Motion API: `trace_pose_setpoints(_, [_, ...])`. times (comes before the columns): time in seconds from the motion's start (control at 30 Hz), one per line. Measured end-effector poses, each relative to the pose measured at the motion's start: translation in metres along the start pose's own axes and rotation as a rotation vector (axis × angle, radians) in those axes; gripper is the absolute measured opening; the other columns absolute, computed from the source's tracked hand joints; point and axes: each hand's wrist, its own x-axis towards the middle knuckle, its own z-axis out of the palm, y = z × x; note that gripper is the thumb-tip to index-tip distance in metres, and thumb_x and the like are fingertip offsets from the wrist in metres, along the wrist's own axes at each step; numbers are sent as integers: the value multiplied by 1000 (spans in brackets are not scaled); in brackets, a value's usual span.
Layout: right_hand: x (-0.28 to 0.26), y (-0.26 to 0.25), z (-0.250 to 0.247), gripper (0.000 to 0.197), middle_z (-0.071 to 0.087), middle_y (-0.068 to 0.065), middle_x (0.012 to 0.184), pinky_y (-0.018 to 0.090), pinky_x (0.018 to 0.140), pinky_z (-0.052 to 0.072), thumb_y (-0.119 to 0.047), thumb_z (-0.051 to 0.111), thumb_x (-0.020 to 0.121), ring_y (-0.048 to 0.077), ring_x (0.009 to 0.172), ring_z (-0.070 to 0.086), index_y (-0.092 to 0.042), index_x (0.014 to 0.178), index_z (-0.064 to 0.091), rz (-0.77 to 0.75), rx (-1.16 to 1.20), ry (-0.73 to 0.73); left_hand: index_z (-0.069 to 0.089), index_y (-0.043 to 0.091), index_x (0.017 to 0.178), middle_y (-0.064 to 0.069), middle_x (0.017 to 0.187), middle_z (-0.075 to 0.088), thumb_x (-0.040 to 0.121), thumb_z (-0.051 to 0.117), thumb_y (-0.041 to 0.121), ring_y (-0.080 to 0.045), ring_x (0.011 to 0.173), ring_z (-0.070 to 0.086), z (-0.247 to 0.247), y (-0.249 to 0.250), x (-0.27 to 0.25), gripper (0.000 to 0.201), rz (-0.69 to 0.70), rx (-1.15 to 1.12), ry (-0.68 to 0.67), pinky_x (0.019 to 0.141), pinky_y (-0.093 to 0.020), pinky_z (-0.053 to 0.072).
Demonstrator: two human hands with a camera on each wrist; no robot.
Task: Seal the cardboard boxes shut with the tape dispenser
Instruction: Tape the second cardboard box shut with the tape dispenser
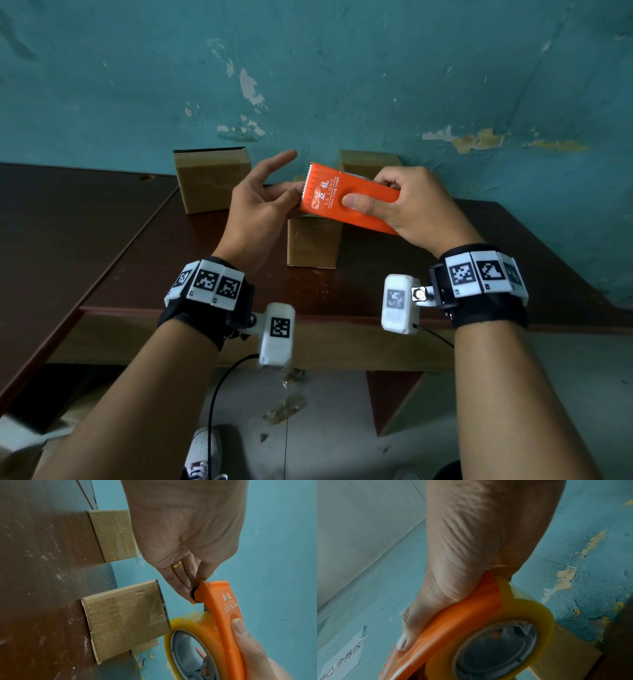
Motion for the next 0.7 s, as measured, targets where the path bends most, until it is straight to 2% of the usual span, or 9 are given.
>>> trace_pose_setpoints(0.13, [-1, -2, 0, 60, 72, -5, 89, 45, 79, 62, -79, 72, 74, 10, 82, 70, -22, 93, 70, 5, -2, -7, 50, 12, 151, -10, 98, 81, 105, 59, 0, -23, 99, 78, 0, -1, 0, 49, 17, 7, 12, 88, -36, 62])
trace_pose_setpoints(0.27, [0, 0, -2, 55, 71, -5, 85, 45, 76, 61, -75, 76, 77, 11, 79, 70, -22, 91, 71, 11, 1, 9, 49, 8, 151, -8, 95, 82, 104, 63, 3, -22, 98, 79, 2, -1, -1, 50, 51, 47, 36, 86, -33, 62])
trace_pose_setpoints(0.43, [-1, 1, -7, 56, 72, -7, 87, 39, 75, 60, -76, 75, 75, 8, 79, 70, -23, 92, 72, 18, -8, 0, 48, 7, 151, -9, 95, 82, 103, 65, 5, -24, 99, 79, 5, -3, -3, 51, 86, 81, 46, 90, -38, 63])
trace_pose_setpoints(0.53, [-1, 0, -6, 56, 71, -5, 83, 36, 71, 57, -76, 76, 74, 9, 75, 69, -22, 88, 71, 12, 2, 14, 48, 5, 150, -10, 94, 82, 103, 67, 6, -24, 97, 79, 6, -3, -3, 51, 112, 89, 67, 89, -36, 63])
trace_pose_setpoints(0.7, [-1, -3, -4, 58, 72, -4, 83, 42, 73, 60, -78, 75, 74, 11, 76, 70, -21, 88, 71, 5, 5, 12, 49, 3, 150, -7, 93, 82, 101, 69, 5, -19, 93, 80, 5, 0, -3, 53, 133, 95, 113, 86, -30, 61])
